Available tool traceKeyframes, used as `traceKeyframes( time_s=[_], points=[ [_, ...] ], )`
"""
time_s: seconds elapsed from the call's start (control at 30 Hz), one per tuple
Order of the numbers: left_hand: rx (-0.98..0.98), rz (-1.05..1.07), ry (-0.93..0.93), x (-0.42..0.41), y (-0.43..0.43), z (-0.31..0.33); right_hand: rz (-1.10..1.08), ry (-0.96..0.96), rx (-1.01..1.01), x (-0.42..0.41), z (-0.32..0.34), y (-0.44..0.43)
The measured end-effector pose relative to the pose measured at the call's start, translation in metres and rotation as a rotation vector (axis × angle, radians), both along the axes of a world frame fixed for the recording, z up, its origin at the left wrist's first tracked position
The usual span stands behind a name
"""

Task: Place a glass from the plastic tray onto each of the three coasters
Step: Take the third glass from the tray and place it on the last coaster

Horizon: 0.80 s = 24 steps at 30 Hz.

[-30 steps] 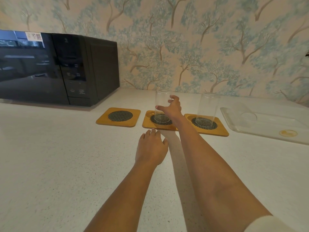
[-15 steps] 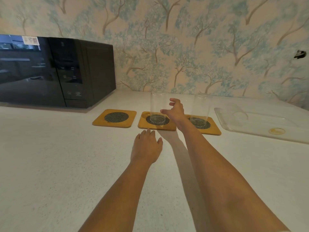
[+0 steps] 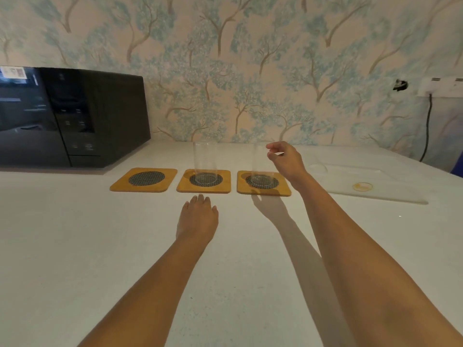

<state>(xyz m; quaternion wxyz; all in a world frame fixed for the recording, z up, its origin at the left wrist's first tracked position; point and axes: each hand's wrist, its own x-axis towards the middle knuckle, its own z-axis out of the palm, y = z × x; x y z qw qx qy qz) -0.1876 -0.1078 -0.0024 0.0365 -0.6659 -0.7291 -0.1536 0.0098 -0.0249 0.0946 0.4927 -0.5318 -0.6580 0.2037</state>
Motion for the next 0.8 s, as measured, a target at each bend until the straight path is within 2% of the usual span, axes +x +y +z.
traceKeyframes(
  time_s=[0.2, 0.47, 0.8],
  points=[
    [0.055, -0.080, 0.064, 0.068, 0.008, 0.001, -0.093, -0.008, -0.030, 0.065, 0.014, -0.003],
    [0.057, -0.182, -0.004, 0.167, 0.026, 0.005, -0.186, -0.126, -0.174, 0.139, 0.018, 0.012],
    [0.030, -0.231, -0.065, 0.217, 0.060, 0.009, -0.231, -0.232, -0.398, 0.160, 0.014, 0.056]
  ],
)
